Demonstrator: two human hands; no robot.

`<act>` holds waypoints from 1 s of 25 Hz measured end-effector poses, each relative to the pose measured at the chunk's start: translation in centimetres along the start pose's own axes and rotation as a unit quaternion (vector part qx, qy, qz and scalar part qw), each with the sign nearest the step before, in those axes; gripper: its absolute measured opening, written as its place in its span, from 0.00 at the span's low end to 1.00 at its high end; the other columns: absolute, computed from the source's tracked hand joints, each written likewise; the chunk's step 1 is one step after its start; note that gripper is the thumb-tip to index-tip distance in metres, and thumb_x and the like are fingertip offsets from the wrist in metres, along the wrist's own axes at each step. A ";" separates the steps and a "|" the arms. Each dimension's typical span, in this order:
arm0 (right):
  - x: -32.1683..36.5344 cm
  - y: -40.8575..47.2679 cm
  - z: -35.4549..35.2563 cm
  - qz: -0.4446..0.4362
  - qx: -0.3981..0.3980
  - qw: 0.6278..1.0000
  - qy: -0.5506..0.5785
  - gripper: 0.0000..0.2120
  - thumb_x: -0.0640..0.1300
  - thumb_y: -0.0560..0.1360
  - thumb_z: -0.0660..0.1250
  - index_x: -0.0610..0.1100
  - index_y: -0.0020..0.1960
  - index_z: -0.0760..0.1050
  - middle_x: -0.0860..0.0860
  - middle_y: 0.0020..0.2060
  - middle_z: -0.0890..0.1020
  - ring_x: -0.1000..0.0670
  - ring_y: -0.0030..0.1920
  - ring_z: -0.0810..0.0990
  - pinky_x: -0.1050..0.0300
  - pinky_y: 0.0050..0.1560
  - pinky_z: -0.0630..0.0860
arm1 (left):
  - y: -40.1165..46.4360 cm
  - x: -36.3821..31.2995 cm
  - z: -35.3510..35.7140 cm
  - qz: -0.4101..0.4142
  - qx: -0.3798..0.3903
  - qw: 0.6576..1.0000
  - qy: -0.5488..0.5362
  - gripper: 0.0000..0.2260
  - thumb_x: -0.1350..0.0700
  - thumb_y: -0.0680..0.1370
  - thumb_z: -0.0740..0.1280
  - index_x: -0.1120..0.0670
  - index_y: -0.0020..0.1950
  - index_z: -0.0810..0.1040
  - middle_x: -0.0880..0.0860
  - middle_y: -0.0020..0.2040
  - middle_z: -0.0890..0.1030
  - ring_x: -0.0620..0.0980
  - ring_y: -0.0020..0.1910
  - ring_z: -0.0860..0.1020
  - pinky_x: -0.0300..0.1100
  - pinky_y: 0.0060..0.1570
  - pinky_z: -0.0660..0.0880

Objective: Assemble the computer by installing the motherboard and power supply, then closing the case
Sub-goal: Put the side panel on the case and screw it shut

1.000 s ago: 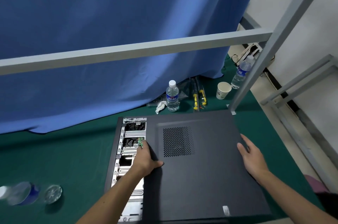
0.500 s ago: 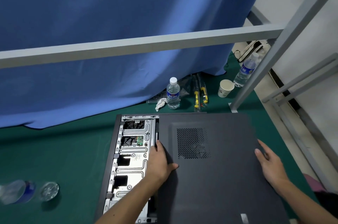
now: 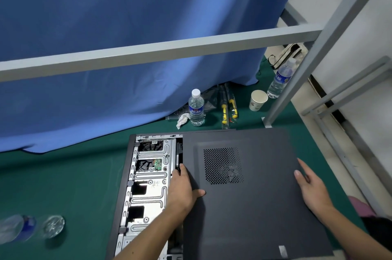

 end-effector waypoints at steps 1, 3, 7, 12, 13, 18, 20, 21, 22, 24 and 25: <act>-0.1 -0.1 0.2 0.000 -0.003 1.000 0.001 0.22 0.46 0.83 0.60 0.53 0.76 0.64 0.53 0.70 0.72 0.50 0.71 0.69 0.53 0.70 0.64 | 0.0 0.1 -0.1 0.000 -0.003 1.000 0.001 0.49 0.46 0.73 0.76 0.57 0.81 0.47 0.57 0.74 0.62 0.57 0.72 0.66 0.48 0.71 0.65; -0.3 -0.3 0.6 -0.004 -0.006 1.000 0.006 0.22 0.46 0.83 0.60 0.53 0.76 0.64 0.52 0.71 0.72 0.49 0.71 0.69 0.51 0.72 0.64 | 0.2 0.4 -0.4 -0.002 -0.008 1.000 0.003 0.49 0.46 0.72 0.76 0.57 0.81 0.48 0.57 0.72 0.63 0.57 0.71 0.68 0.47 0.69 0.66; -0.2 -0.5 1.2 0.003 0.001 1.000 0.007 0.22 0.45 0.83 0.60 0.52 0.77 0.64 0.53 0.71 0.71 0.49 0.72 0.68 0.49 0.73 0.63 | 0.6 0.8 -0.8 -0.004 -0.008 1.000 0.026 0.49 0.45 0.72 0.76 0.57 0.81 0.49 0.57 0.69 0.66 0.58 0.67 0.71 0.48 0.66 0.69; 0.1 -0.6 1.2 0.003 -0.002 1.000 -0.003 0.23 0.46 0.83 0.59 0.53 0.77 0.62 0.52 0.72 0.70 0.48 0.72 0.68 0.47 0.74 0.63 | 1.0 0.5 -0.9 0.002 0.001 1.000 0.024 0.49 0.45 0.72 0.77 0.58 0.81 0.49 0.58 0.70 0.66 0.58 0.68 0.70 0.47 0.67 0.68; 0.2 -0.7 1.2 0.005 0.000 1.000 -0.008 0.23 0.47 0.83 0.58 0.53 0.78 0.62 0.52 0.72 0.70 0.48 0.73 0.67 0.47 0.74 0.63 | 0.9 0.5 -0.9 0.004 0.002 1.000 0.020 0.49 0.45 0.71 0.77 0.58 0.81 0.50 0.58 0.70 0.66 0.58 0.68 0.70 0.47 0.67 0.68; 1.1 -1.0 1.1 0.006 0.009 1.000 0.014 0.22 0.45 0.83 0.59 0.51 0.77 0.63 0.52 0.71 0.71 0.50 0.70 0.70 0.51 0.72 0.64 | 0.7 0.6 -1.6 0.010 -0.001 1.000 0.023 0.43 0.46 0.69 0.79 0.59 0.76 0.60 0.58 0.65 0.69 0.59 0.63 0.74 0.50 0.64 0.71; 1.4 -1.4 1.4 0.009 0.002 0.999 0.049 0.22 0.43 0.83 0.60 0.49 0.76 0.64 0.52 0.68 0.73 0.53 0.66 0.71 0.54 0.70 0.66 | 1.0 0.6 -2.5 0.014 -0.005 1.000 0.014 0.40 0.47 0.68 0.80 0.58 0.72 0.64 0.58 0.62 0.70 0.59 0.59 0.76 0.51 0.61 0.74; 1.7 -1.5 1.5 0.011 -0.004 0.998 0.062 0.22 0.42 0.83 0.60 0.49 0.76 0.65 0.53 0.67 0.74 0.54 0.66 0.71 0.54 0.70 0.66 | 1.2 0.7 -2.8 0.018 -0.008 1.000 0.010 0.39 0.47 0.68 0.80 0.58 0.71 0.65 0.59 0.62 0.71 0.59 0.58 0.76 0.51 0.61 0.74; 2.0 -1.6 1.8 0.012 -0.007 0.997 0.069 0.22 0.42 0.83 0.60 0.49 0.76 0.64 0.53 0.66 0.74 0.55 0.65 0.71 0.55 0.69 0.66 | 1.4 0.9 -3.1 0.020 -0.010 1.000 0.007 0.40 0.47 0.68 0.80 0.58 0.71 0.64 0.59 0.62 0.71 0.60 0.59 0.76 0.52 0.61 0.74; 2.6 -1.5 2.1 0.005 -0.006 0.997 0.072 0.22 0.42 0.83 0.60 0.49 0.76 0.64 0.54 0.65 0.73 0.56 0.65 0.70 0.57 0.68 0.66 | 1.4 1.2 -3.4 0.022 -0.015 1.000 0.009 0.42 0.47 0.68 0.80 0.58 0.74 0.62 0.60 0.64 0.70 0.60 0.60 0.75 0.52 0.62 0.73; 2.8 -1.4 2.3 0.000 -0.004 0.998 0.068 0.22 0.43 0.83 0.60 0.49 0.76 0.64 0.54 0.65 0.73 0.56 0.66 0.69 0.56 0.69 0.66 | 1.4 1.4 -3.4 0.021 -0.016 1.000 0.011 0.43 0.47 0.68 0.79 0.58 0.75 0.61 0.60 0.65 0.70 0.60 0.61 0.75 0.52 0.62 0.73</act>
Point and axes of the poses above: each hand's wrist, its own y-axis towards the middle knuckle, its own z-axis out of the palm, x = y × z, the point moved 4 cm from there along y, towards the middle knuckle
